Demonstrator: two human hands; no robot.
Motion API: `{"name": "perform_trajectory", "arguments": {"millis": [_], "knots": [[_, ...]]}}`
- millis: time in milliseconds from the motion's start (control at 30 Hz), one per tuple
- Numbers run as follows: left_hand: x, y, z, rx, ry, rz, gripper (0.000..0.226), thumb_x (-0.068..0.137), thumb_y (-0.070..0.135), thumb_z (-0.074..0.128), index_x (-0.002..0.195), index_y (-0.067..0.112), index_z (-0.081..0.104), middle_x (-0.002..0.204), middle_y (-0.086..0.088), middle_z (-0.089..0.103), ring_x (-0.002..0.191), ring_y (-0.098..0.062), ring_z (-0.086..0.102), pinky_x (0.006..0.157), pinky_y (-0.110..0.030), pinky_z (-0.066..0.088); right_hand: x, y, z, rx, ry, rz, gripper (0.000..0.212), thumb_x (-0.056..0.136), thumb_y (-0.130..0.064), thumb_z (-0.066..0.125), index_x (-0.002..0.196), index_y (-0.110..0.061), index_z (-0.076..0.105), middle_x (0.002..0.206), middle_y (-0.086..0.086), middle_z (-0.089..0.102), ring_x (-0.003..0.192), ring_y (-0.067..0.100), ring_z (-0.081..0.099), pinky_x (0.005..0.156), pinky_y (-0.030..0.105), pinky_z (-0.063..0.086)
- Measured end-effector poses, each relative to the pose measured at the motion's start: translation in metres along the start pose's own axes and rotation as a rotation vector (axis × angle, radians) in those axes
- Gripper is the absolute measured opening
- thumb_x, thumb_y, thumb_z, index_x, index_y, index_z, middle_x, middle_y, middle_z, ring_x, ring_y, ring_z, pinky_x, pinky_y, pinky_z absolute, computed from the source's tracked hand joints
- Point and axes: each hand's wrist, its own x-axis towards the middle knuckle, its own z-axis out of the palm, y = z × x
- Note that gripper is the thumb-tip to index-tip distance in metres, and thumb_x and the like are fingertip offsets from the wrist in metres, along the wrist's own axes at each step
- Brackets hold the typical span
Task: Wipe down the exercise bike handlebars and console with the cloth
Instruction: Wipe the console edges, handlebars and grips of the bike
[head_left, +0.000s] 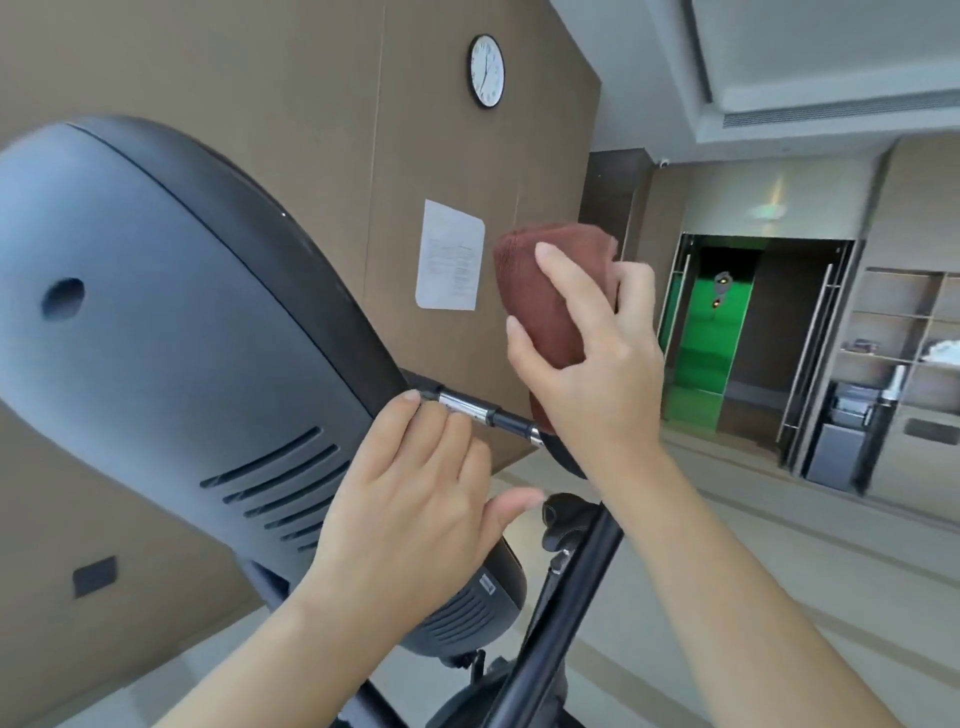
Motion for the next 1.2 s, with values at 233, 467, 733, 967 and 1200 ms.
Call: {"name": "perform_trajectory", "arguments": {"millis": [233,467,733,967,1200], "knots": [[-0.008,-0.002,-0.001,-0.01,0.023,0.064,0.066,0.1,0.042,0.021,0.059,0.007,0.058,0.065,-0.009,0.055,0.071,-0.027,0.059,0.09,-0.037,0.032,-0.082,0.028,-0.024,-0.06,-0.173,-0.063,0.046,0.075,-0.031,0.066,0.12,-0.027,0.054,0.108,0.005,0.042,0.091,0.013,0.051,0.072,0.018,0.05],[-0.01,-0.008,-0.001,0.013,0.007,0.16,0.061,0.098,0.043,0.025,0.061,0.006,0.056,0.067,-0.009,0.053,0.074,-0.028,0.056,0.091,-0.038,0.032,0.007,-0.01,-0.02,-0.017,0.031,0.016,0.045,0.078,-0.03,0.068,0.121,-0.022,0.059,0.106,0.007,0.042,0.091,-0.003,0.037,0.078,0.005,0.039],[-0.012,-0.011,0.0,0.021,0.0,0.201,0.059,0.097,0.045,0.03,0.068,0.003,0.06,0.072,-0.012,0.057,0.079,-0.029,0.056,0.091,-0.038,0.032,-0.051,0.003,-0.004,-0.314,-0.13,-0.151,0.047,0.074,-0.026,0.068,0.119,-0.019,0.058,0.103,0.016,0.044,0.074,0.031,0.058,0.053,0.025,0.046],[-0.01,-0.012,-0.005,-0.003,-0.024,0.203,0.056,0.097,0.044,0.032,0.072,0.002,0.06,0.072,-0.014,0.055,0.079,-0.031,0.056,0.091,-0.04,0.033,-0.111,0.026,-0.017,-0.309,-0.251,-0.195,0.046,0.075,-0.028,0.065,0.119,-0.024,0.052,0.104,0.007,0.035,0.076,0.029,0.06,0.057,0.03,0.054],[-0.012,-0.012,-0.003,0.018,-0.042,0.193,0.061,0.099,0.043,0.025,0.071,0.002,0.061,0.075,-0.01,0.057,0.081,-0.029,0.056,0.093,-0.038,0.03,-0.032,-0.002,0.001,-0.086,0.098,0.025,0.045,0.077,-0.029,0.069,0.12,-0.02,0.06,0.105,0.016,0.047,0.093,0.01,0.046,0.071,0.018,0.047]]}}
